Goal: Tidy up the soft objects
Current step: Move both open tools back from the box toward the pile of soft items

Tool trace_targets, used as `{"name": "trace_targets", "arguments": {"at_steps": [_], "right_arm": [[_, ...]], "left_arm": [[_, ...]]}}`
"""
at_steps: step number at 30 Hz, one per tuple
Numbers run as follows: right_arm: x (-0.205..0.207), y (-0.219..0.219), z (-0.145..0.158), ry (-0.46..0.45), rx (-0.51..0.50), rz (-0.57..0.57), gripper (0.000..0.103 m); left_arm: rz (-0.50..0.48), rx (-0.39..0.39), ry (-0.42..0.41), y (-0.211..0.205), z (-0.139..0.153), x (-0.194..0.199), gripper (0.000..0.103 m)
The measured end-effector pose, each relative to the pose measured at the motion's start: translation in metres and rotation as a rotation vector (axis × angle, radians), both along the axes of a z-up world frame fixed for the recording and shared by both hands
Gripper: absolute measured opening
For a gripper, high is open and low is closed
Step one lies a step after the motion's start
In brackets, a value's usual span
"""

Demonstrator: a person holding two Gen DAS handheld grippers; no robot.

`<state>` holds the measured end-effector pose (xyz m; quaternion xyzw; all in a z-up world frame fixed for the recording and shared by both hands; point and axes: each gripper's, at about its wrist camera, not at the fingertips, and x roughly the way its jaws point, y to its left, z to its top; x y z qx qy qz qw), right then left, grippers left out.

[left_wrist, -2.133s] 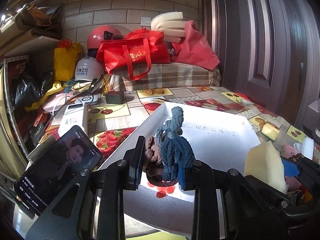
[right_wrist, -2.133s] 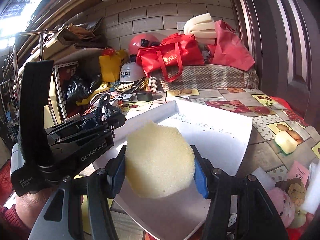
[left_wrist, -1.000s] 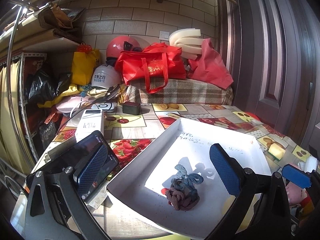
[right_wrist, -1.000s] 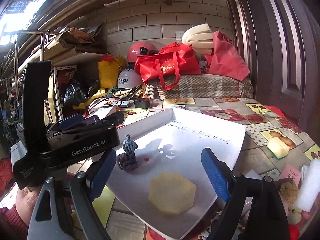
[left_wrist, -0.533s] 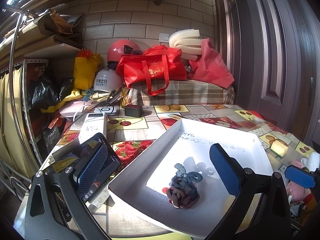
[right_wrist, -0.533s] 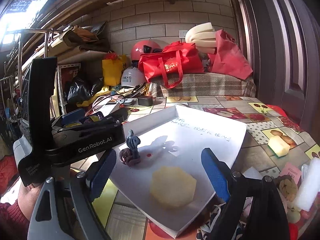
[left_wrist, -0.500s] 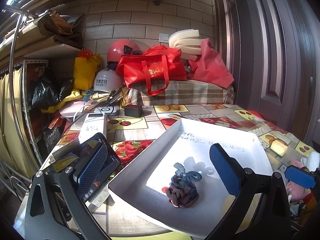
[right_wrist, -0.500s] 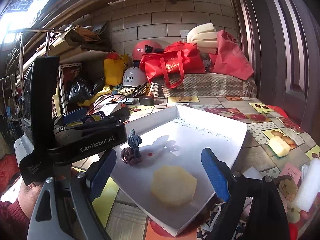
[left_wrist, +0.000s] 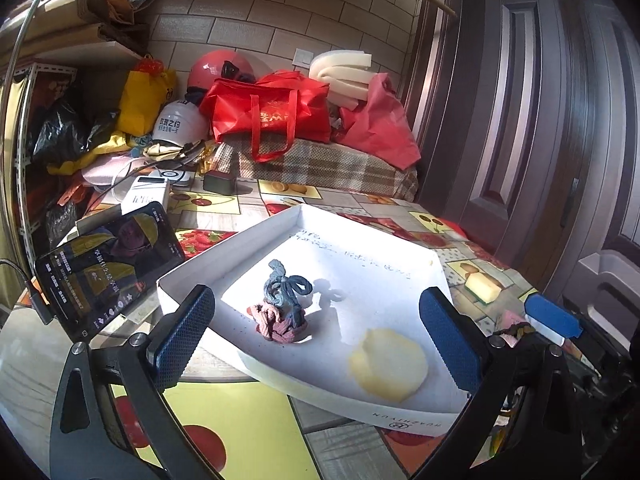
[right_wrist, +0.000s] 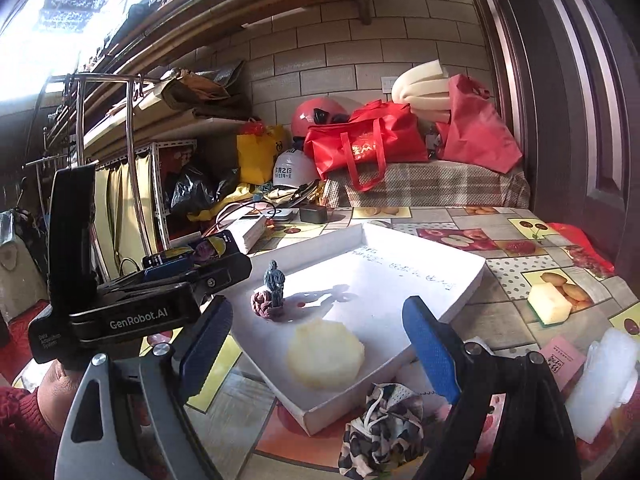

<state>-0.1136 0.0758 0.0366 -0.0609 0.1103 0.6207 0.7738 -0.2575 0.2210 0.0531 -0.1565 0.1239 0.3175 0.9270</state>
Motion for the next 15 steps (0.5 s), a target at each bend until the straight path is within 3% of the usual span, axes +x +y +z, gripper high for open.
{"name": "trace_targets", "arguments": {"at_steps": [3, 6, 11, 15], "right_arm": [[0.007, -0.028, 0.008, -0.076, 0.074, -0.018, 0.087], [0.024, -0.052, 0.013, -0.12, 0.096, -0.044, 0.087], [0.101, -0.089, 0.011, 0.0, 0.037, -0.19, 0.087], [0.164, -0.123, 0.005, 0.136, -0.053, -0.247, 0.087]], "left_arm": [[-0.024, 0.163, 0.073, -0.035, 0.005, 0.015, 0.103], [-0.085, 0.215, 0.145, -0.056, 0.003, 0.03, 0.103], [-0.205, 0.129, 0.116, -0.072, 0.003, 0.027, 0.103], [-0.38, 0.106, 0.149, -0.106, 0.005, 0.033, 0.103]]}}
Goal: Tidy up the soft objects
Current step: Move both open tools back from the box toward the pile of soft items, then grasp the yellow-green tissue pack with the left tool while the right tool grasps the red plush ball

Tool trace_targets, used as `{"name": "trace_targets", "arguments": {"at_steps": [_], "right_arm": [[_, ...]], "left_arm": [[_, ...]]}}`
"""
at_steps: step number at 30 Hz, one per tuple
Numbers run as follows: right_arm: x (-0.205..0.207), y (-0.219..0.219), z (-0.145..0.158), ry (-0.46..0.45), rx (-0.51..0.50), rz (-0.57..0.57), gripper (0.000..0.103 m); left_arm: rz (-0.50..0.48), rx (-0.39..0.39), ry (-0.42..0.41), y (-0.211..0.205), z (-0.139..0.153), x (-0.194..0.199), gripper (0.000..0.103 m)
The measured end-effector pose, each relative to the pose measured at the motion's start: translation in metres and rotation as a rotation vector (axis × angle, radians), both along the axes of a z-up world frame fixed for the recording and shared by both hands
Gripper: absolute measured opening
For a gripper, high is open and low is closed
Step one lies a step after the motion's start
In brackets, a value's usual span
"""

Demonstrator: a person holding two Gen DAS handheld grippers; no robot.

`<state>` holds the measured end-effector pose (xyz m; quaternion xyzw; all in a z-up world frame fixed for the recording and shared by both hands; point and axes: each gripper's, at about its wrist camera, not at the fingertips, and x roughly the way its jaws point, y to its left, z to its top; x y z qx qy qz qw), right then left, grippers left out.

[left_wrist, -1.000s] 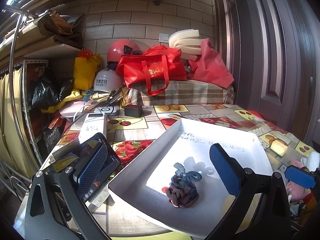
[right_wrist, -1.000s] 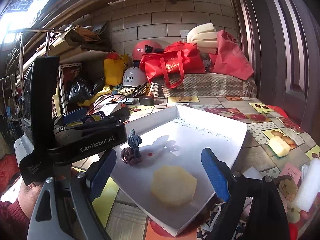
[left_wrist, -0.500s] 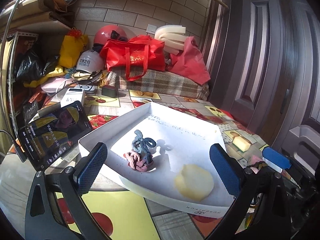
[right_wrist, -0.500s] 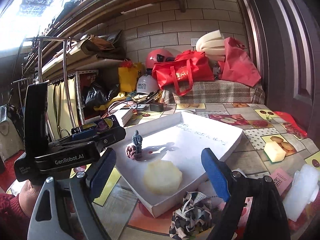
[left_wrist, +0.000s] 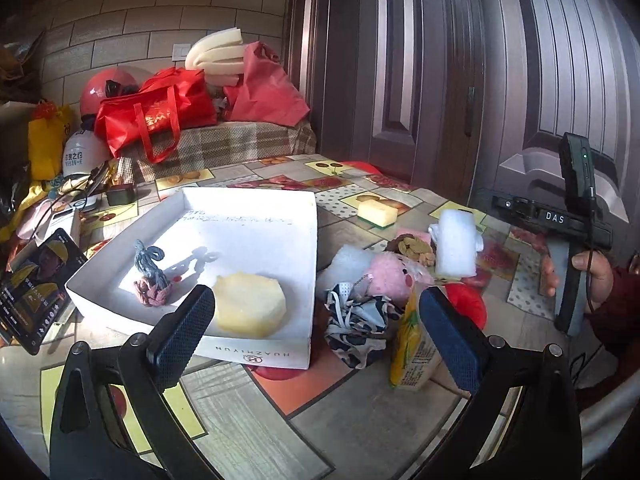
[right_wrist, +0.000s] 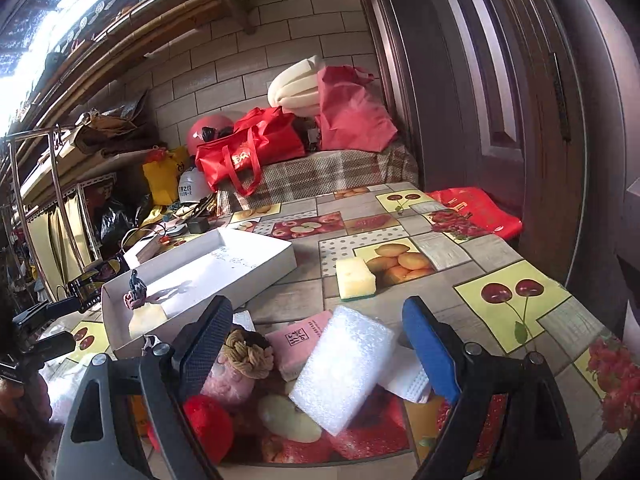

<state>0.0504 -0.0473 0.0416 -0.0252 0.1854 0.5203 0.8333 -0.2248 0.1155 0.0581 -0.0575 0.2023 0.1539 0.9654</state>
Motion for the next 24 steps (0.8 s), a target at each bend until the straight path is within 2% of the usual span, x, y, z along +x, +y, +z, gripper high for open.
{"name": "trace_targets", "arguments": {"at_steps": [3, 5, 7, 9, 10, 11, 12, 17, 18, 19, 20, 21, 24], "right_arm": [[0.015, -0.017, -0.002, 0.089, -0.029, 0.109, 0.087], [0.002, -0.016, -0.005, 0.094, -0.074, 0.221, 0.087], [-0.019, -0.005, -0.01, 0.064, -0.151, 0.333, 0.087], [-0.044, 0.01, -0.021, 0.021, -0.24, 0.442, 0.087], [-0.054, 0.019, -0.027, -0.004, -0.285, 0.486, 0.087], [-0.064, 0.028, -0.033, -0.026, -0.325, 0.522, 0.087], [-0.071, 0.036, -0.039, -0.048, -0.365, 0.549, 0.087], [-0.096, 0.075, -0.061, -0.156, -0.512, 0.565, 0.085], [-0.096, 0.079, -0.064, -0.147, -0.531, 0.575, 0.077], [-0.092, 0.08, -0.065, -0.154, -0.538, 0.56, 0.069], [-0.089, 0.079, -0.064, -0.152, -0.539, 0.552, 0.06], [-0.085, 0.076, -0.062, -0.13, -0.525, 0.569, 0.058], [-0.076, 0.056, -0.05, -0.122, -0.451, 0.55, 0.057]], "left_arm": [[-0.109, 0.019, 0.057, -0.027, 0.001, 0.013, 0.103], [-0.164, 0.047, 0.118, -0.042, -0.002, 0.025, 0.102], [-0.194, 0.069, 0.203, -0.052, -0.009, 0.042, 0.094], [-0.211, 0.073, 0.271, -0.055, -0.018, 0.055, 0.071], [-0.215, 0.069, 0.292, -0.055, -0.021, 0.059, 0.065], [-0.216, 0.06, 0.307, -0.055, -0.024, 0.063, 0.056], [-0.212, 0.048, 0.321, -0.052, -0.027, 0.066, 0.054], [-0.205, 0.008, 0.372, -0.043, -0.039, 0.079, 0.052], [-0.2, 0.009, 0.376, -0.043, -0.04, 0.079, 0.048], [-0.199, 0.006, 0.37, -0.042, -0.04, 0.079, 0.043], [-0.202, 0.008, 0.353, -0.042, -0.037, 0.076, 0.033], [-0.201, 0.017, 0.331, -0.043, -0.034, 0.072, 0.026], [-0.183, 0.055, 0.252, -0.048, -0.023, 0.055, 0.026]]}}
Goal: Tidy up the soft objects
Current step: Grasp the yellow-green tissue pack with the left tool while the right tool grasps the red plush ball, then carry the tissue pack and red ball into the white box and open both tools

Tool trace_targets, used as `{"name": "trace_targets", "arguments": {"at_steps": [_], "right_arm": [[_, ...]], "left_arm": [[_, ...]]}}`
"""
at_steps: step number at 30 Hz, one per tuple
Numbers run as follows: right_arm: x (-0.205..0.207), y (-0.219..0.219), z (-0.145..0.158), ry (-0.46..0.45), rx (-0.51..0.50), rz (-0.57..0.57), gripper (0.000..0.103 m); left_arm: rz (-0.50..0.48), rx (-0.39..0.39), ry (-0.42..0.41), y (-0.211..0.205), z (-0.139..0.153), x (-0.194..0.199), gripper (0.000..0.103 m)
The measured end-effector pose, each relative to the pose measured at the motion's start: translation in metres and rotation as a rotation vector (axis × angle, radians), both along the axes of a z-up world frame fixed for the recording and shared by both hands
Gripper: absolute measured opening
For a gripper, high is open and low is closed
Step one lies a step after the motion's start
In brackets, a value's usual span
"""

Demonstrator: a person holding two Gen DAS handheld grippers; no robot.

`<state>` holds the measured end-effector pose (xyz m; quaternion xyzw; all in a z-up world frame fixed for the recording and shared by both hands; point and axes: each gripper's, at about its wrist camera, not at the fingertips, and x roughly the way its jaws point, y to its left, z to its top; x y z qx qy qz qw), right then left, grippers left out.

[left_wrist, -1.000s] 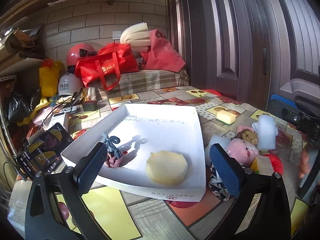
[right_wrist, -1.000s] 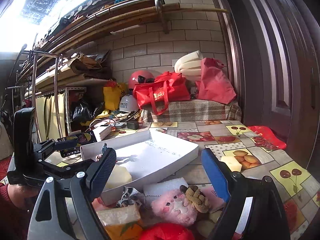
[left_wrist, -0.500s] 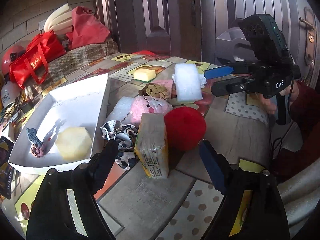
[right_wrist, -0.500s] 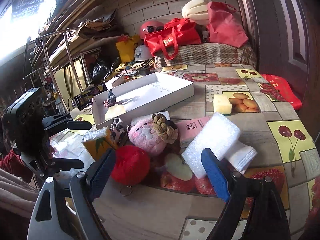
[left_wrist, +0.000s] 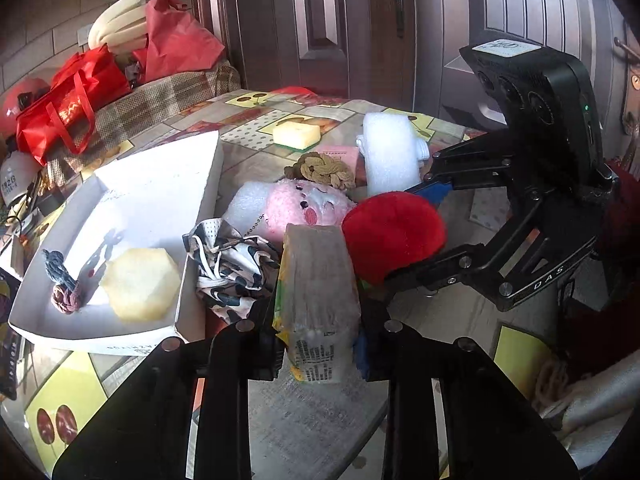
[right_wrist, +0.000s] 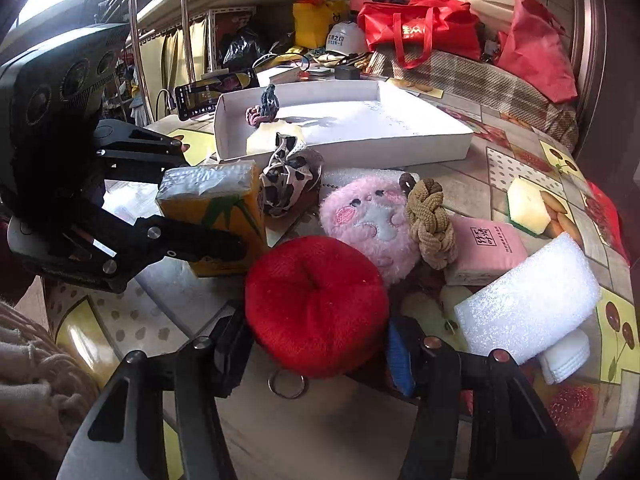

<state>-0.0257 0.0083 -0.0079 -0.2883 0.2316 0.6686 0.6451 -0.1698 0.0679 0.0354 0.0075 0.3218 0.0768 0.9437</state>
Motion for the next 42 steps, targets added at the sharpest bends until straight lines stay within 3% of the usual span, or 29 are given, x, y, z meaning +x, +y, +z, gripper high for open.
{"name": "trace_targets", "arguments": {"at_steps": [3, 5, 7, 9, 12, 14, 24, 27, 33, 42], "right_arm": [[0.019, -0.024, 0.023, 0.054, 0.149, -0.082, 0.057], [0.036, -0.04, 0.04, 0.063, 0.293, -0.192, 0.058], [0.048, -0.05, 0.051, 0.01, 0.42, -0.321, 0.058], [0.054, -0.051, 0.052, -0.047, 0.479, -0.403, 0.058], [0.061, -0.047, 0.046, -0.062, 0.477, -0.46, 0.058], [0.061, -0.049, 0.047, -0.054, 0.507, -0.48, 0.058], [0.041, -0.026, 0.048, -0.046, 0.505, -0.432, 0.059], [0.036, -0.014, 0.048, -0.037, 0.499, -0.416, 0.059], [0.026, 0.013, 0.044, -0.003, 0.474, -0.371, 0.059], [0.012, 0.052, 0.036, 0.028, 0.459, -0.36, 0.059]], "left_arm": [[0.041, 0.019, -0.168, 0.002, 0.018, -0.029, 0.026], [0.147, 0.034, -0.277, 0.013, 0.026, -0.051, 0.026], [0.281, 0.007, -0.336, 0.032, 0.029, -0.069, 0.026], [0.4, -0.014, -0.367, 0.049, 0.031, -0.082, 0.026], [0.518, -0.003, -0.398, 0.063, 0.032, -0.096, 0.026], [0.545, 0.01, -0.402, 0.064, 0.031, -0.098, 0.026], [0.577, 0.062, -0.36, 0.079, 0.022, -0.085, 0.026], [0.587, 0.043, -0.33, 0.094, 0.016, -0.075, 0.026], [0.604, 0.1, -0.329, 0.107, 0.016, -0.06, 0.026], [0.631, 0.1, -0.351, 0.12, 0.017, -0.051, 0.026]]}}
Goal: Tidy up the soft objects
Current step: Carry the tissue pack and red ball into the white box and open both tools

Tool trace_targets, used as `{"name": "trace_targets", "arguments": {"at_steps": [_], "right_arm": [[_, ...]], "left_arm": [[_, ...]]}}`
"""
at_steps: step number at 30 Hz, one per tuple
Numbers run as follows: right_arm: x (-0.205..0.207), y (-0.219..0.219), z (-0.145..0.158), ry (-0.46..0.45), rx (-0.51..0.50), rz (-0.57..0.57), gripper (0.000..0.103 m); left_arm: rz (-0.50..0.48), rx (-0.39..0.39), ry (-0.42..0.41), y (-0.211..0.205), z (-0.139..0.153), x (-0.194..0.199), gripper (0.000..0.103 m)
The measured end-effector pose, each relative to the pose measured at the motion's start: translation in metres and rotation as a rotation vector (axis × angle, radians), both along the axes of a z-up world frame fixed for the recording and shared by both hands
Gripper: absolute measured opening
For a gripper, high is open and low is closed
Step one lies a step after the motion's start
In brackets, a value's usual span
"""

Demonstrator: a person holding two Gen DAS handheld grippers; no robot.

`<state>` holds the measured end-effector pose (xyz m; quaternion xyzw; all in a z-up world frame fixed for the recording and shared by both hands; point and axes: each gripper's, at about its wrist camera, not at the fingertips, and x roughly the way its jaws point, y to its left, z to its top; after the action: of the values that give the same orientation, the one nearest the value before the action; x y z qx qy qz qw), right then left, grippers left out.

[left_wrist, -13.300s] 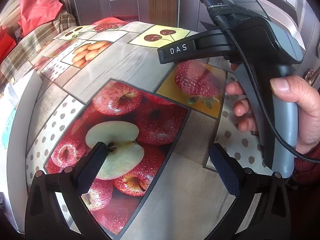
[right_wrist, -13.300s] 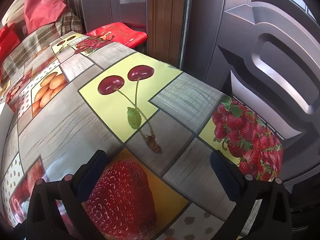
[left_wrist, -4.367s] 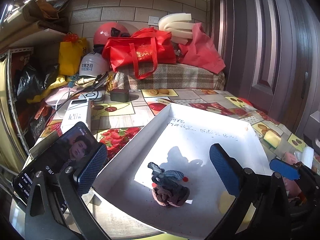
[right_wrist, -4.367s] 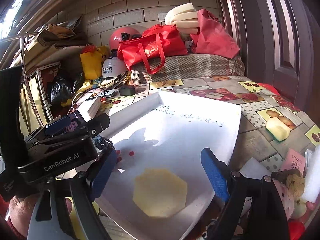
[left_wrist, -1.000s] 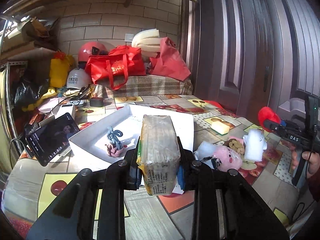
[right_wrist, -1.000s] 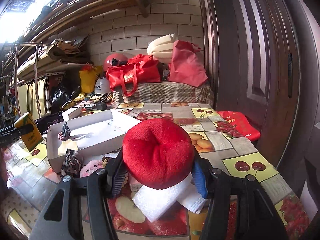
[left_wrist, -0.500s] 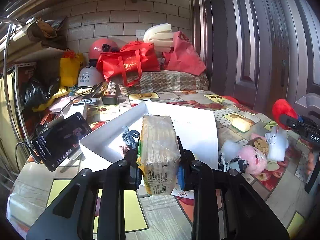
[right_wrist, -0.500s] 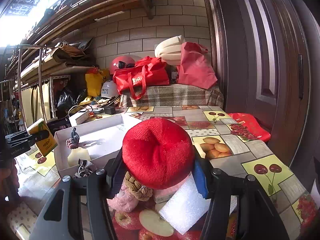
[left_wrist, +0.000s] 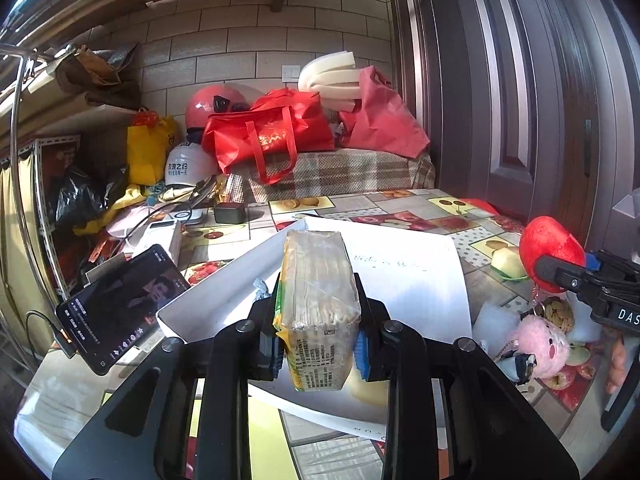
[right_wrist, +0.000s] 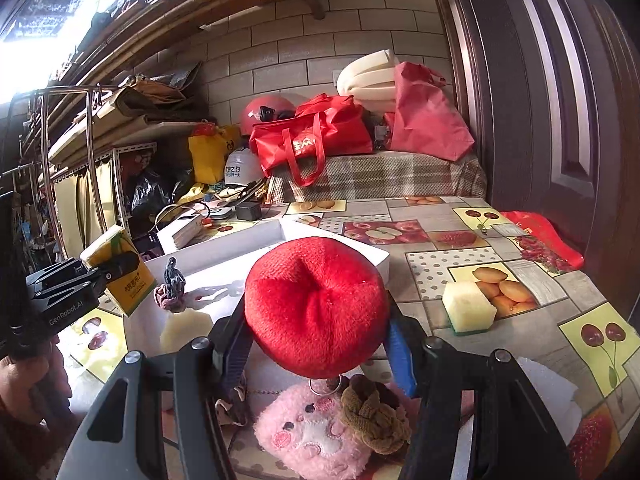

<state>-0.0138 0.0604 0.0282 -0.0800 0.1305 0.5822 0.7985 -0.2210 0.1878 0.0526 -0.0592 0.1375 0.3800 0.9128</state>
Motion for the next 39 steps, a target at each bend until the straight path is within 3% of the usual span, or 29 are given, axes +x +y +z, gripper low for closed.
{"name": "trace_targets", "arguments": {"at_steps": [9, 20, 24, 29, 31, 32, 34, 36, 37, 39], "right_arm": [[-0.025, 0.043, -0.002, -0.039, -0.015, 0.033, 0.06], [-0.025, 0.097, -0.006, 0.015, -0.091, 0.006, 0.06], [-0.019, 0.106, -0.01, 0.051, -0.136, -0.008, 0.061], [-0.015, 0.109, -0.011, 0.071, -0.16, -0.02, 0.064], [-0.016, 0.111, -0.012, 0.066, -0.168, -0.018, 0.066], [-0.017, 0.112, -0.012, 0.063, -0.171, -0.016, 0.072], [-0.017, 0.111, -0.011, 0.06, -0.171, -0.029, 0.08], [-0.015, 0.11, -0.011, 0.068, -0.166, -0.031, 0.082], [-0.015, 0.11, -0.011, 0.068, -0.165, -0.032, 0.083], [-0.017, 0.11, -0.01, 0.054, -0.164, -0.036, 0.084]], "left_arm": [[0.02, -0.01, -0.009, 0.02, 0.001, 0.017, 0.026], [0.054, -0.05, 0.009, 0.052, 0.0, 0.042, 0.026], [0.061, -0.085, 0.016, 0.06, -0.002, 0.044, 0.026], [0.055, -0.075, 0.025, 0.058, -0.002, 0.047, 0.027], [0.057, -0.071, 0.022, 0.058, -0.001, 0.046, 0.034], [0.064, -0.067, 0.019, 0.057, -0.001, 0.045, 0.051], [0.114, -0.06, 0.0, 0.058, 0.0, 0.04, 0.065], [0.148, -0.057, -0.025, 0.058, 0.0, 0.034, 0.092], [0.155, -0.05, -0.032, 0.057, 0.0, 0.032, 0.099], [0.154, -0.029, -0.037, 0.054, 0.001, 0.031, 0.103]]}}
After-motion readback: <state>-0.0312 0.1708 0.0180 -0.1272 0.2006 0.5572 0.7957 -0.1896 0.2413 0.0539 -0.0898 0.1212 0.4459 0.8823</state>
